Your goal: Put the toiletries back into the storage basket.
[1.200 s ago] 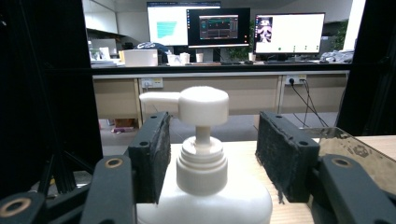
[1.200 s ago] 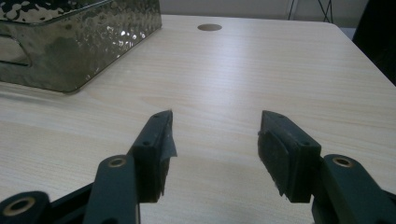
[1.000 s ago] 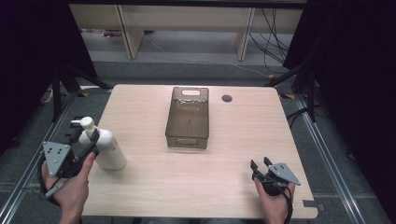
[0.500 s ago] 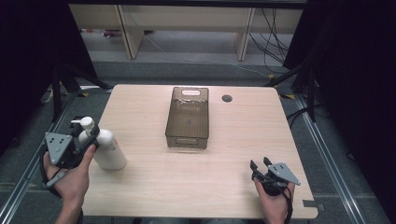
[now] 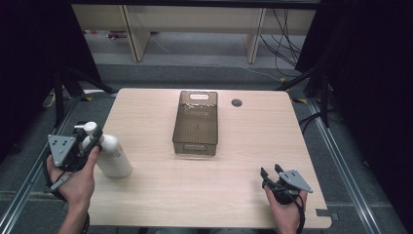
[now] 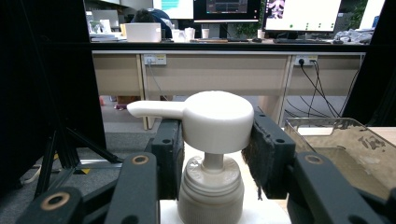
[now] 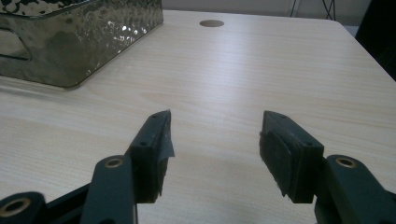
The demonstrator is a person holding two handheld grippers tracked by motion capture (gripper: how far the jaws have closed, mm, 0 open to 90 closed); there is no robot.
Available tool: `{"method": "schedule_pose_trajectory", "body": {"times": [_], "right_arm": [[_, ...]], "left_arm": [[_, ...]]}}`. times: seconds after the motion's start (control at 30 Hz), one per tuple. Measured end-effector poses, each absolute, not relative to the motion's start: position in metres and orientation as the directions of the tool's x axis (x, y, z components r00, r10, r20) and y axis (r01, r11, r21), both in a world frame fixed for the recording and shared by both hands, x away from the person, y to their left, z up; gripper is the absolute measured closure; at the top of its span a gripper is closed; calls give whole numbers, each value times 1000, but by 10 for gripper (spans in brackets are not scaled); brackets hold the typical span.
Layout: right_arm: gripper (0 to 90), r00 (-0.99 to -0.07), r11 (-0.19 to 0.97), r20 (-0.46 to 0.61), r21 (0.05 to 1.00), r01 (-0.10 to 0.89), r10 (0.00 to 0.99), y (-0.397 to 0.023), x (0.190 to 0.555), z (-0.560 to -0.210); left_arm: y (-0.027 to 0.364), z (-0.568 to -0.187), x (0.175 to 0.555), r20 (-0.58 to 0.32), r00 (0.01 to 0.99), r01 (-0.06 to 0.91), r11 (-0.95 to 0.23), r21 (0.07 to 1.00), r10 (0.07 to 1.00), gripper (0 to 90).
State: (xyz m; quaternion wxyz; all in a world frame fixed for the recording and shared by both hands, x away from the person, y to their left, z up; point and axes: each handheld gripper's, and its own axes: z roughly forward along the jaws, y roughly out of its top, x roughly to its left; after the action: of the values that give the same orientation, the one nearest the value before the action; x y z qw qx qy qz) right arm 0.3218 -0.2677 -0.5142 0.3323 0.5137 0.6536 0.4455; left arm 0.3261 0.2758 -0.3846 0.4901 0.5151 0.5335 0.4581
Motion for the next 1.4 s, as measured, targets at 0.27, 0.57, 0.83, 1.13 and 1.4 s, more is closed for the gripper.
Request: {"method": "schedule_pose_trajectory", "body": {"times": [0.27, 0.57, 0.83, 1.13, 1.4], "right_arm": [[442, -235, 56, 38, 923, 380, 971, -265, 321, -514], [441, -239, 89, 5, 921, 379, 971, -267, 321, -513], [441, -239, 88, 6, 920, 382, 971, -268, 320, -513], [440, -239, 88, 6, 921, 379, 971, -267, 321, -513], [440, -216, 30, 67, 909, 415, 974, -263, 318, -513]], "left_arm": [[271, -383, 326, -61, 12, 106, 60, 993, 998, 589], [261, -368, 324, -63, 36, 61, 60, 996, 997, 590], [246, -359, 327, -79, 75, 49, 75, 996, 994, 590], [223, -350, 332, -92, 123, 35, 88, 995, 988, 590], [202, -341, 338, -96, 180, 28, 92, 995, 979, 590]]}}
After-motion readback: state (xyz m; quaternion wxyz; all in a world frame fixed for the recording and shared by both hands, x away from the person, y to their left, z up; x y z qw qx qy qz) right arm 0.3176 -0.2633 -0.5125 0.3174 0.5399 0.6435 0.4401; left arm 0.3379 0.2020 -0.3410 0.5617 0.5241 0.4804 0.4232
